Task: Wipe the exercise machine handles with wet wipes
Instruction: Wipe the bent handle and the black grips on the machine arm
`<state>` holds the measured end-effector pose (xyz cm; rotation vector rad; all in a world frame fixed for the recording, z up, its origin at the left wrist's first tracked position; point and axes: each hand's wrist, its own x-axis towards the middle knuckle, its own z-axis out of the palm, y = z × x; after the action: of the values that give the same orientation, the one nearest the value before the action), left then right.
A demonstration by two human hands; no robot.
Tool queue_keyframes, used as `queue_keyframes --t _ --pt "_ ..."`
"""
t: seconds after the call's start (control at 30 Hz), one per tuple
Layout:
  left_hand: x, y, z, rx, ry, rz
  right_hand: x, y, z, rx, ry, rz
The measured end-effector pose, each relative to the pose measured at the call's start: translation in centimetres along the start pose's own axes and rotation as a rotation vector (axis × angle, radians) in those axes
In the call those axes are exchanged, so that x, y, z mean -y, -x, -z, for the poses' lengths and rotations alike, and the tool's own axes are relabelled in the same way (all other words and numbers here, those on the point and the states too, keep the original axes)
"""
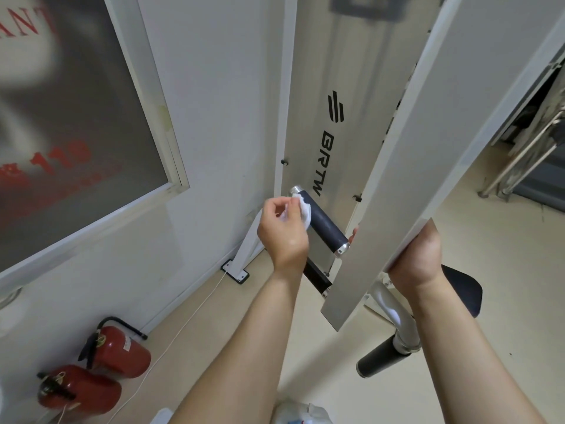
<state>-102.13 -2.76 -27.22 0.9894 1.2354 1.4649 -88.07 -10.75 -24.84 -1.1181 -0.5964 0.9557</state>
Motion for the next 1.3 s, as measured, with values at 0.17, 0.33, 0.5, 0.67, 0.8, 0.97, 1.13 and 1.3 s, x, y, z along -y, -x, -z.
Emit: queue_keyframes --t 0.17,0.33,0.5,0.67,0.8,0.97,1.13,1.3 --pt "2.0 1.2 -0.7 -0.034 0.082 0.162 0.0 -0.3 -0.2 -0.027 0.019 -0.004" --pt "3.2 4.8 0.0 0.133 0.084 0.35 0.4 -0.1 0.0 -0.038 0.008 0.006" --pt "0.4 -0.5 -1.1 0.057 0.165 0.543 0.4 0.4 -0.6 -0.032 0.01 0.007" --pt "1.4 1.7 -0.8 0.261 0.242 0.652 0.0 0.4 -0.6 -0.038 -0.019 0.006" --pt "1.8 3.8 0.0 0.397 0.289 0.77 -0.2 0.8 -0.8 -0.06 -0.033 0.002" --pt "0.9 -2.4 -1.2 0.08 0.37 0.678 0.0 0.9 -1.6 -0.103 -0.054 -0.03" --pt "2.9 1.7 0.1 0.417 0.123 0.55 -0.4 0.7 -0.9 -0.125 -0.107 -0.049" --pt "2.5 2.7 3.0 0.23 -0.151 0.293 0.1 1.7 -0.2 -0.022 -0.065 -0.117"
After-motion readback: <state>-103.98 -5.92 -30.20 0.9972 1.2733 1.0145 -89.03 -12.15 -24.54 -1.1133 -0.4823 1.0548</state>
